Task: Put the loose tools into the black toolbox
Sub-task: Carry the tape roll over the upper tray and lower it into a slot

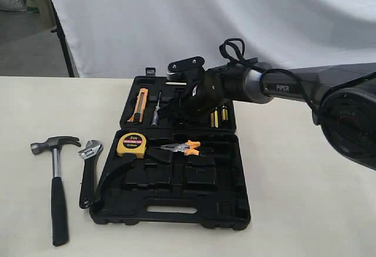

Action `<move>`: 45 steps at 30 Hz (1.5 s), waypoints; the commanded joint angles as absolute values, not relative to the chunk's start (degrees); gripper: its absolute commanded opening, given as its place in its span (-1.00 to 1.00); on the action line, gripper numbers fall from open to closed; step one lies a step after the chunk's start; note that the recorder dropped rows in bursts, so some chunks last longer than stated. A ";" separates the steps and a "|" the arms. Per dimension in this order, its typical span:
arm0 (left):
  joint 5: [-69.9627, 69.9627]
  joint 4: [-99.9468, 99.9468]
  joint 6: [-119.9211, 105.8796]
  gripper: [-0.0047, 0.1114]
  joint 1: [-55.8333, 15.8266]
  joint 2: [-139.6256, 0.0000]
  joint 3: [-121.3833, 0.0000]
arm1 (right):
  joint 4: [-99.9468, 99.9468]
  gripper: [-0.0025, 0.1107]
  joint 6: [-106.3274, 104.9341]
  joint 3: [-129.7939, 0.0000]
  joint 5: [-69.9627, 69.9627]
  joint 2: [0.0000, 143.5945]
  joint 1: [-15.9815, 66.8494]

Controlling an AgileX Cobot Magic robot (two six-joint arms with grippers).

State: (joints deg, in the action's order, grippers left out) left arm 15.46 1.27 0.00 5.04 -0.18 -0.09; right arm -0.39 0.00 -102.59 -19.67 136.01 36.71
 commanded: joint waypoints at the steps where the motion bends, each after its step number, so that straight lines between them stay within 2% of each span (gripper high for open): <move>1: 15.42 1.73 0.00 -0.91 4.74 0.00 0.00 | 0.00 -0.96 0.72 -103.92 -20.83 137.08 36.31; 38: 15.42 1.73 0.00 -0.91 4.74 0.00 0.00 | 0.00 -0.95 3.59 -103.92 -21.37 138.35 36.44; 40: 15.42 1.73 0.00 -0.91 4.74 0.00 0.00 | 0.38 -0.81 3.59 -103.92 -21.37 138.35 36.75; 43: 15.42 1.73 0.00 -0.91 4.74 0.00 0.00 | 1.17 -0.45 3.59 -103.92 -21.28 138.35 37.05; 45: 15.42 1.73 0.00 -0.91 4.74 0.00 0.00 | 1.17 -0.30 3.59 -103.92 -21.28 138.35 37.05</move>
